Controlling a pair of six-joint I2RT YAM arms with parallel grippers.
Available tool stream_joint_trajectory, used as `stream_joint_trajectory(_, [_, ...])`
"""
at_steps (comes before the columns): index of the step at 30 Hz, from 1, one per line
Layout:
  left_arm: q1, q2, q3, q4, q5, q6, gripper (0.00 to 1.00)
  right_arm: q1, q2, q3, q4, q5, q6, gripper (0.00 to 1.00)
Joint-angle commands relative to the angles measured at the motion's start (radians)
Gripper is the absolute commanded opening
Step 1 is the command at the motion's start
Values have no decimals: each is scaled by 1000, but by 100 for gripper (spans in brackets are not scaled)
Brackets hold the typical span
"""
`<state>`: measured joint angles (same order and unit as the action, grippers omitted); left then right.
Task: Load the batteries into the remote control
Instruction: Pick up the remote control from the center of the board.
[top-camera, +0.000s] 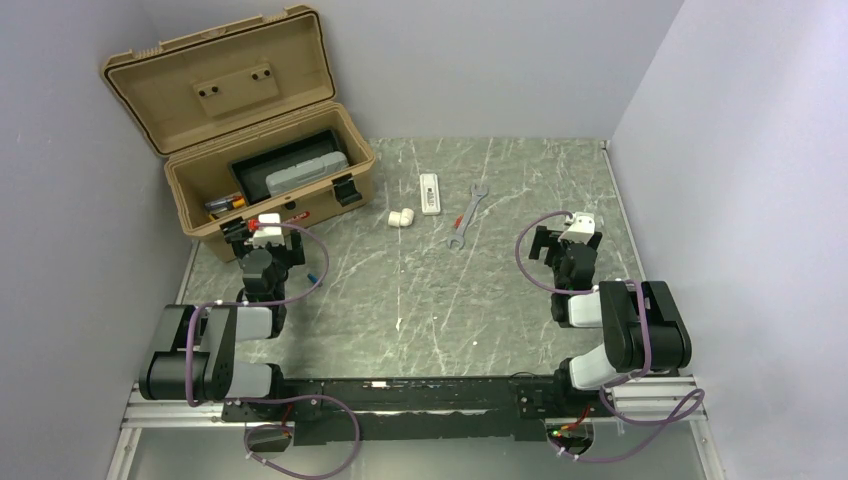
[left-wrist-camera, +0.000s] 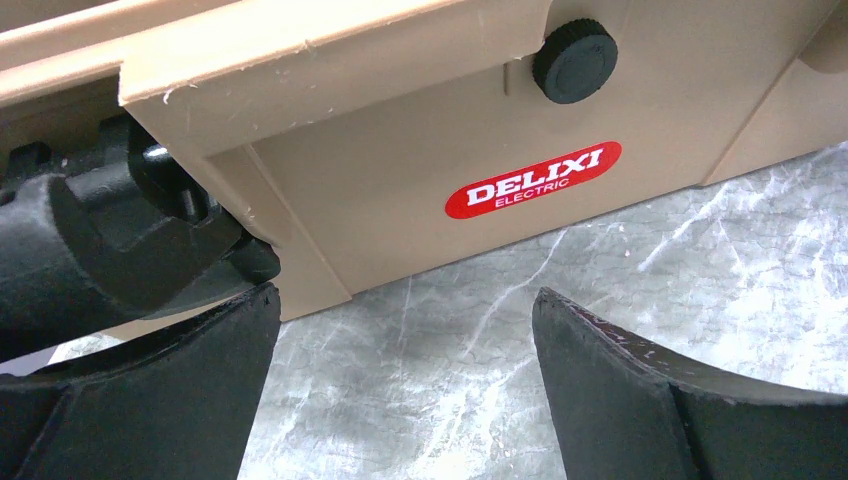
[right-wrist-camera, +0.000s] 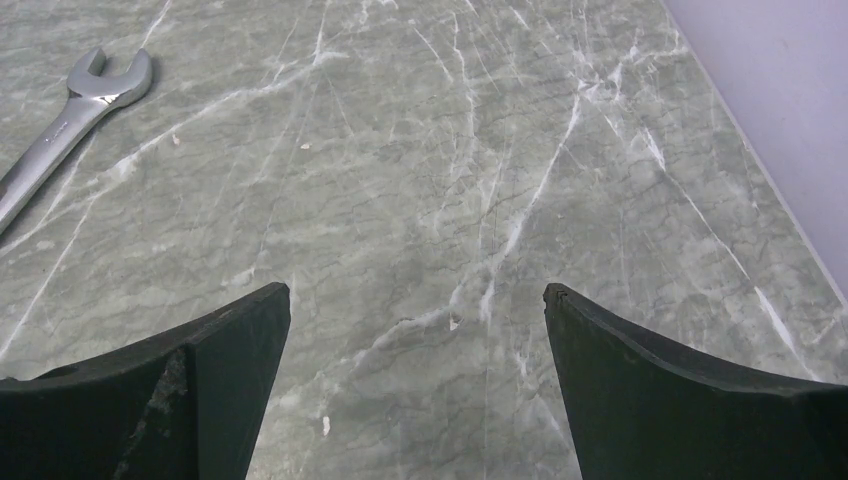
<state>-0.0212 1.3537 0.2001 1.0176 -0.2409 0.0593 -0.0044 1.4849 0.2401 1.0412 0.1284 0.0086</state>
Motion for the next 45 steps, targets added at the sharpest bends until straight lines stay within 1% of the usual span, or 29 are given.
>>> stream_joint_trajectory(1, [3,-2,13,76,4,2,99,-4,-3,18,57,-7,14,100])
stream_joint_trajectory(12, [6,-2,14,75,8,1,99,-5,-4,16,60,-6,13,100])
stream_joint_trajectory(18, [20,-7,14,64,57,-11,99,-5,-4,17,60,-5,14,100])
stream_joint_trajectory(20, [49,-7,13,69,74,-16,99,-5,-4,15,62,-5,14,100])
stream_joint_trajectory(24, [40,-26,-2,87,69,-8,99,-5,-4,15,59,-5,14,100])
stream_joint_trajectory(25, [31,-61,6,38,41,-8,99,-4,-5,12,68,-3,13,100])
stream_joint_trajectory(26, [29,-110,31,-62,-4,-17,99,-3,-8,6,77,4,10,100])
stream_joint_trajectory(27, [29,-165,77,-210,-64,-43,99,-5,-12,0,85,18,11,100])
stream_joint_trajectory(29, [29,-241,177,-486,-152,-162,99,-5,-45,-10,78,45,23,100])
stream_joint_trajectory(31, [29,-291,219,-617,-162,-212,99,-4,-112,-5,7,69,33,100])
stream_joint_trajectory(32, [29,-316,221,-655,-147,-230,99,-5,-153,11,-71,86,42,100])
stream_joint_trajectory(34, [5,-374,227,-739,-109,-268,99,-5,-228,76,-287,115,79,100])
stream_joint_trajectory(36, [2,-442,245,-848,-90,-318,99,-5,-279,130,-455,109,108,100])
stream_joint_trajectory(38, [3,-511,280,-971,-70,-366,99,-5,-318,153,-546,76,118,100])
stream_joint_trajectory(40, [3,-579,322,-1083,-47,-383,99,-5,-355,174,-635,56,166,100])
stream_joint_trajectory(42, [2,-645,387,-1202,-53,-418,99,-5,-373,199,-725,66,243,100])
stream_joint_trajectory(44, [2,-687,450,-1313,-65,-453,99,-5,-367,272,-864,100,328,100])
stream_joint_trajectory(45, [3,-699,488,-1367,-72,-447,99,-4,-356,305,-929,102,335,100])
